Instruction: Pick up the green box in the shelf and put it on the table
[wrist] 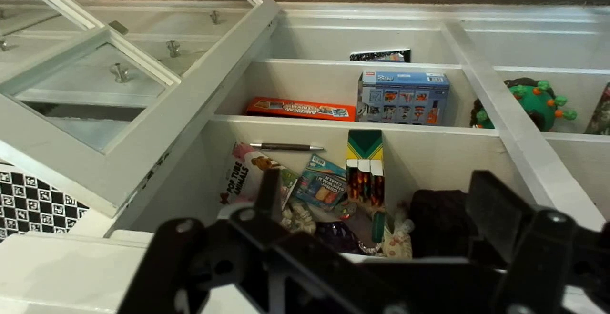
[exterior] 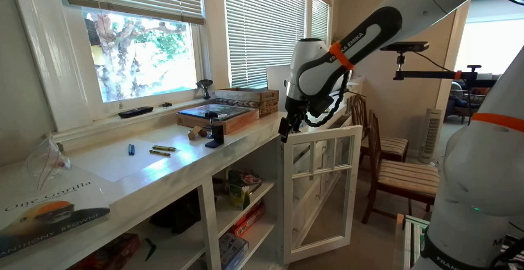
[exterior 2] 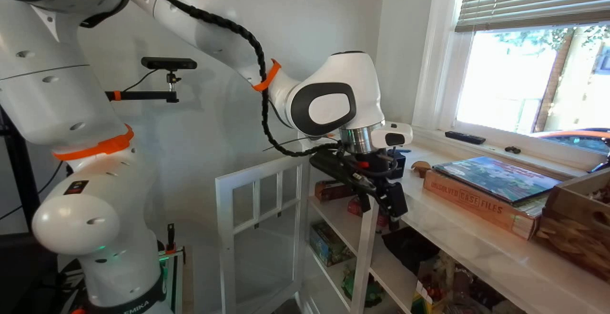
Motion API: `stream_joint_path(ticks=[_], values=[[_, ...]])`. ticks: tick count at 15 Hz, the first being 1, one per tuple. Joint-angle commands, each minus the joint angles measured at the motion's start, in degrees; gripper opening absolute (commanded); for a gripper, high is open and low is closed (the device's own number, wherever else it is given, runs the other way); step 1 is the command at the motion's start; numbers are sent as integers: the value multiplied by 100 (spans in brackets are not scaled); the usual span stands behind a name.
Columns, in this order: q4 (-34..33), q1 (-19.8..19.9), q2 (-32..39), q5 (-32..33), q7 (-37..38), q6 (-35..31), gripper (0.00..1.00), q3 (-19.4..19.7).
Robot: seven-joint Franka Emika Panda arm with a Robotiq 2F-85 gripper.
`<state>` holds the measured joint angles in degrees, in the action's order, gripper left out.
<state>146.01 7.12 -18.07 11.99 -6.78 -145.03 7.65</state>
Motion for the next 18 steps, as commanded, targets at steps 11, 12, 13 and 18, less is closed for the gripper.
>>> stream_joint_path(ticks=[11, 12, 13, 18], values=[[153, 1, 227, -5, 67, -742, 100, -98], [182, 36, 270, 118, 131, -908, 100, -166], [207, 29, 322, 132, 123, -1058, 100, -190], [319, 188, 703, 407, 216, -1576, 100, -268]])
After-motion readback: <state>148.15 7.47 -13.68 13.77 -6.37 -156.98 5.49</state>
